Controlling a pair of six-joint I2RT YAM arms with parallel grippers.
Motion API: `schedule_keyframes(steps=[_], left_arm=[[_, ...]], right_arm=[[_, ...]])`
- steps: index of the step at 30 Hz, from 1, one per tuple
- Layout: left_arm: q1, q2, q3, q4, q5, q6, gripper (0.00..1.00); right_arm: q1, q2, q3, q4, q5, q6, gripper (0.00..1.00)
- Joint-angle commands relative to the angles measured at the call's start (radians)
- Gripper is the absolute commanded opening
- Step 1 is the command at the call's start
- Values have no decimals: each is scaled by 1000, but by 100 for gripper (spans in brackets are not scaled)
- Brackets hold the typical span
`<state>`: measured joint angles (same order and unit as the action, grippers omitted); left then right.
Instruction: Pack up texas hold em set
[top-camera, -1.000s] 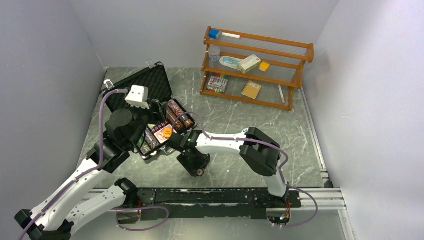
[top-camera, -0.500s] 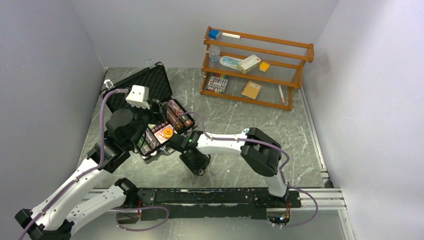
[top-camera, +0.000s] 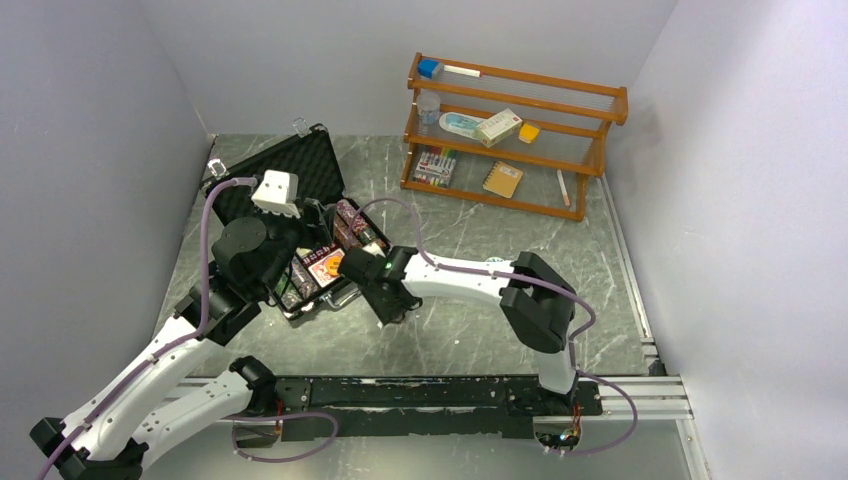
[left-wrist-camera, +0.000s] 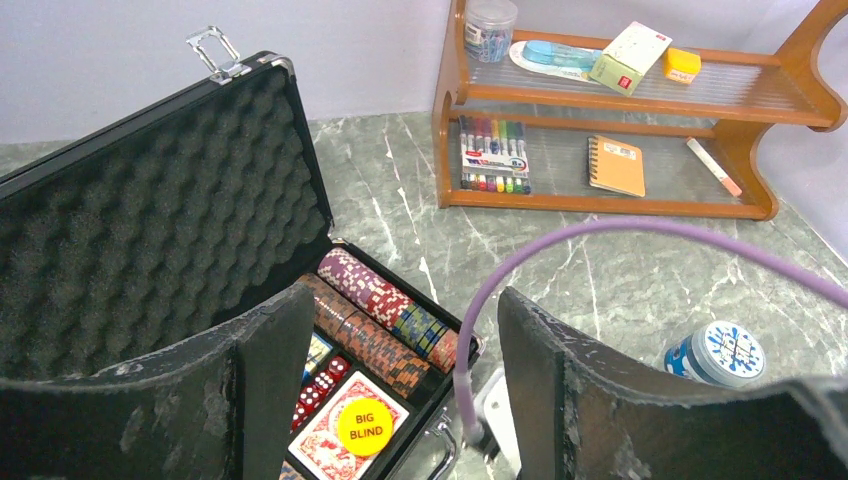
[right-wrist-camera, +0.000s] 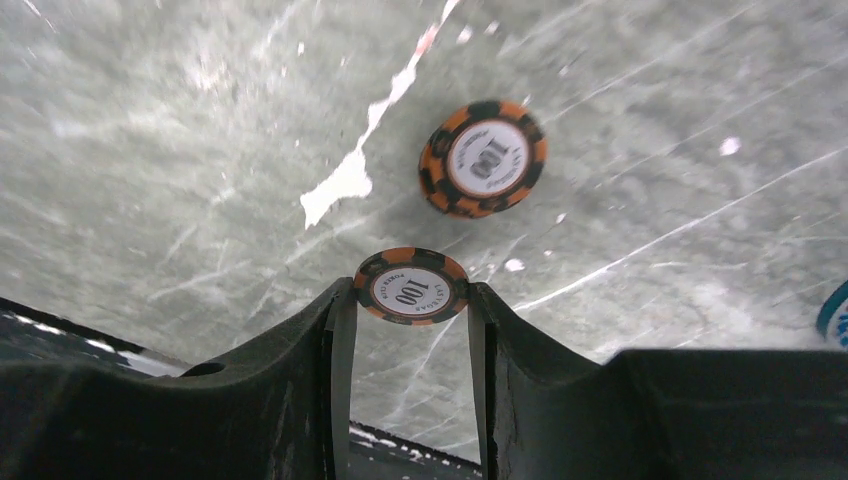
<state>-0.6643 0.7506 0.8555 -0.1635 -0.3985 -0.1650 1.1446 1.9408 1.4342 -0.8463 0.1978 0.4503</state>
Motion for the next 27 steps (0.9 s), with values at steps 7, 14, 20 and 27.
schedule_keyframes(steps=[7, 14, 20, 27], left_arm=[[5, -8, -2, 8, -17, 9, 72], [5, -2, 1, 3, -19, 8, 72], [5, -2, 0, 4, -23, 9, 72], [5, 4, -1, 4, -22, 8, 72]], right_arm=[[-139, -27, 29, 75, 8, 57, 43], [-177, 10, 56, 84, -45, 33, 44], [-177, 37, 52, 91, -104, 17, 44], [-177, 59, 50, 97, -97, 7, 46]])
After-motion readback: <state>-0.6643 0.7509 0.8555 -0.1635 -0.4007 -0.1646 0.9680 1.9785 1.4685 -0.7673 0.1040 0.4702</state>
